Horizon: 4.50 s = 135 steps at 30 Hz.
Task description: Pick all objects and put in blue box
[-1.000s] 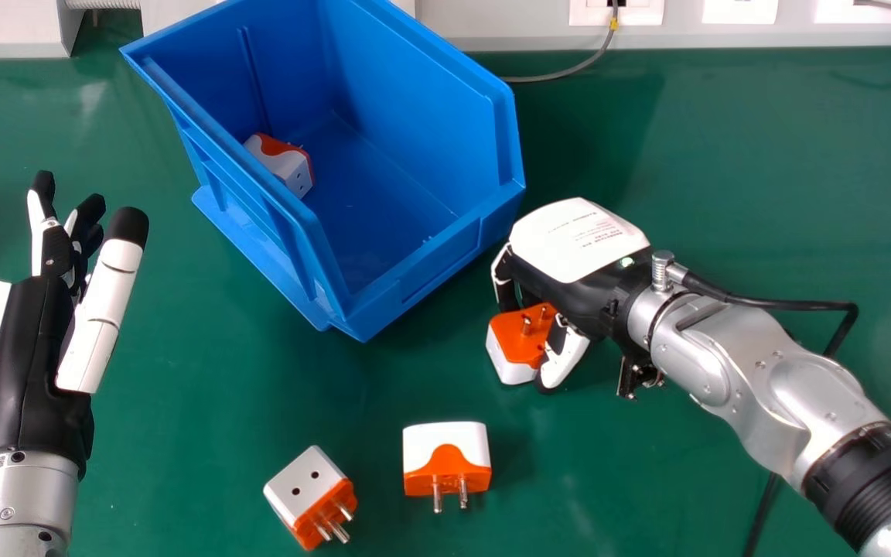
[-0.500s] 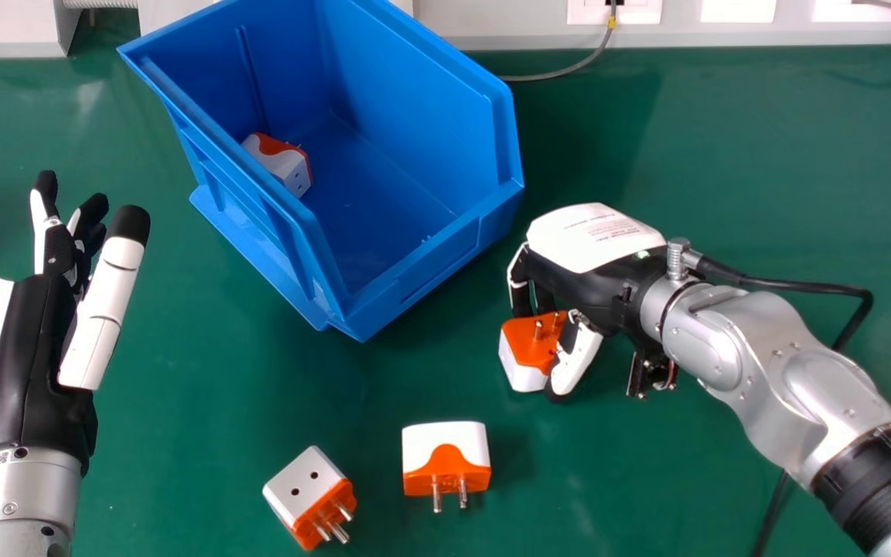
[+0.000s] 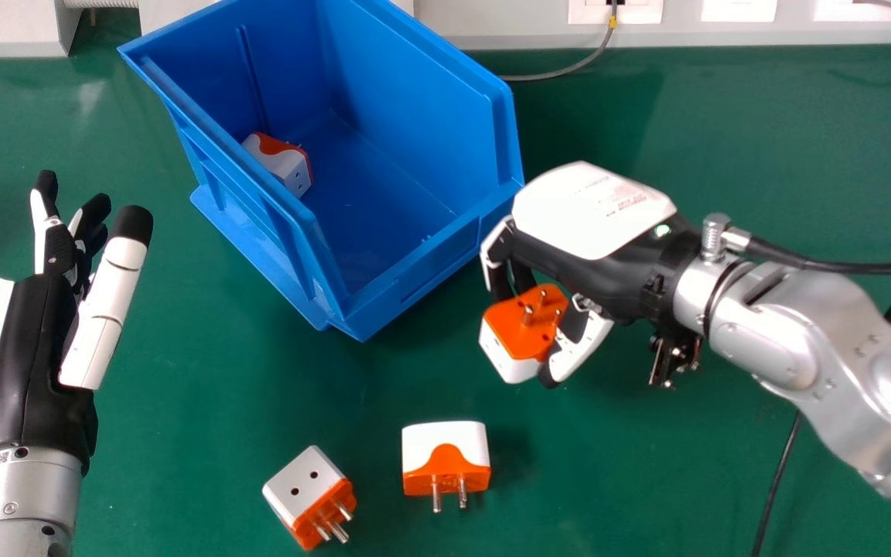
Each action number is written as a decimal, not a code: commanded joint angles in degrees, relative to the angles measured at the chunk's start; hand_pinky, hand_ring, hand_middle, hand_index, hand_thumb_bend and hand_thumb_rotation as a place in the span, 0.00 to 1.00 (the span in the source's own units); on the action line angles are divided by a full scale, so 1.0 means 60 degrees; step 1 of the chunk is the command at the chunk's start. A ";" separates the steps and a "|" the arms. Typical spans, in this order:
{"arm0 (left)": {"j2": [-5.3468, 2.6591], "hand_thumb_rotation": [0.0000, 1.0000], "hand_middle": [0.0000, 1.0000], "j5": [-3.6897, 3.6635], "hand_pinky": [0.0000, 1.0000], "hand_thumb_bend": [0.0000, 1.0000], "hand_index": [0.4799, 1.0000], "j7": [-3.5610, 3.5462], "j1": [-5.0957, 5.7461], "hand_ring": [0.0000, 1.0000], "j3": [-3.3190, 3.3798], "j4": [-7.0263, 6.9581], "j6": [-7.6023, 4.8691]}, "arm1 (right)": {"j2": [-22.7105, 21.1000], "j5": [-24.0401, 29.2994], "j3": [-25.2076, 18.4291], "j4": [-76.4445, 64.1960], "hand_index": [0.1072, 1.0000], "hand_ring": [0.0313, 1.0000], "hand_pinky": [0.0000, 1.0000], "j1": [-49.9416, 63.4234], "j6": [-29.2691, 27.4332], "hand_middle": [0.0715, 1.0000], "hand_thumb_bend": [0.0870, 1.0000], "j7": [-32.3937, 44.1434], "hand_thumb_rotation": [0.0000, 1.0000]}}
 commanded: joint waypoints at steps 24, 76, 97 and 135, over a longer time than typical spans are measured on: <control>0.0074 0.85 0.97 0.0049 0.92 0.72 0.93 0.0012 -0.0205 0.98 0.0009 0.0202 -0.0331 | 0.2558 -0.0090 -0.0243 0.1178 0.42 0.09 0.08 -0.3128 0.1273 0.41 0.47 -0.0523 0.00; -0.0428 0.85 0.96 0.0114 0.90 0.72 0.92 0.0357 0.0448 0.97 -0.0282 -0.0700 -0.0077 | 0.6364 -0.1401 0.2778 1.1804 0.46 0.08 0.08 -0.8346 0.2181 0.13 0.55 -0.5393 0.08; -0.0377 0.85 0.96 0.0192 0.91 0.72 0.92 0.0326 0.0331 0.97 -0.0374 -0.0543 -0.0282 | 0.6229 -0.1273 0.2727 1.1690 0.65 0.63 0.53 -0.7783 0.2212 0.69 0.46 -0.5455 0.22; -0.0289 0.84 0.97 0.0418 0.92 0.64 0.94 0.0308 0.0187 0.97 -0.0442 -0.0587 -0.0088 | 0.5058 -0.1149 0.2440 0.9410 1.00 1.00 0.89 -0.6599 0.2096 1.00 0.43 -0.5964 0.46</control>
